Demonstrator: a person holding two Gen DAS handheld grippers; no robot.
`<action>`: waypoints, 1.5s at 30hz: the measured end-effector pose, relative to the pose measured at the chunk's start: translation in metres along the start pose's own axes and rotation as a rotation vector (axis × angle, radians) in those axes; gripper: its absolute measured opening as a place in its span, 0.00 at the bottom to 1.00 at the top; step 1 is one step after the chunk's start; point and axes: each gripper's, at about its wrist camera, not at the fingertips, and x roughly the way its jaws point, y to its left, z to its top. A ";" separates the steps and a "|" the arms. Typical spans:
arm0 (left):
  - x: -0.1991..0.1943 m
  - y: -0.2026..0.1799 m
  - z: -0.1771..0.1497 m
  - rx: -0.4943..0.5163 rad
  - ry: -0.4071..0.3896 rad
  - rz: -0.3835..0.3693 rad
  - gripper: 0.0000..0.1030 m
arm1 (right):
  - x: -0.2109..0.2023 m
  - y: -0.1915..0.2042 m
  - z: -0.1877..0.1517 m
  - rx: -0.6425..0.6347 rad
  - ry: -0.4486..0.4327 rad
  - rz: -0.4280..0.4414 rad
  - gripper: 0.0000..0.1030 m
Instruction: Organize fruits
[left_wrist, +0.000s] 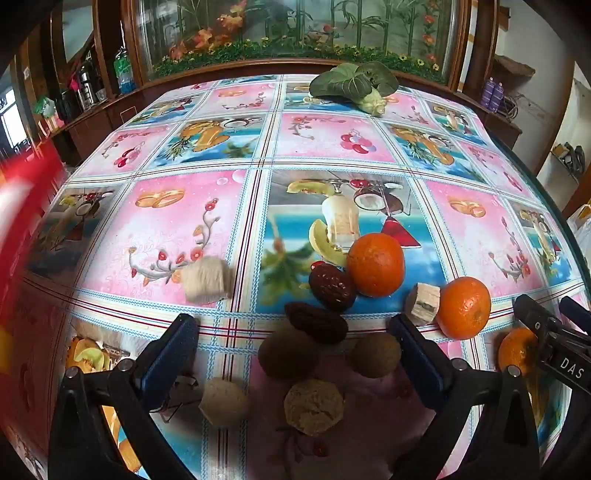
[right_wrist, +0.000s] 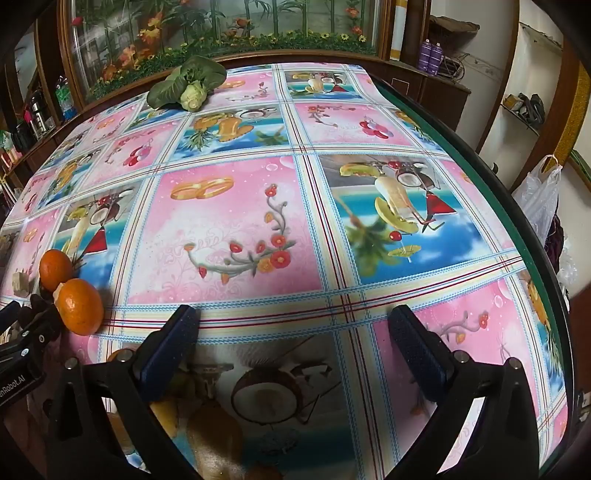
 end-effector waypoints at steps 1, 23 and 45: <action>0.000 0.000 0.000 0.000 0.001 0.000 0.99 | 0.000 0.000 0.000 0.000 0.000 0.000 1.00; 0.000 0.000 0.000 0.000 0.001 0.000 0.99 | 0.000 0.000 0.000 0.000 0.003 0.000 1.00; -0.060 0.017 -0.009 -0.033 -0.167 0.141 0.99 | -0.047 0.010 0.005 -0.041 -0.197 0.141 1.00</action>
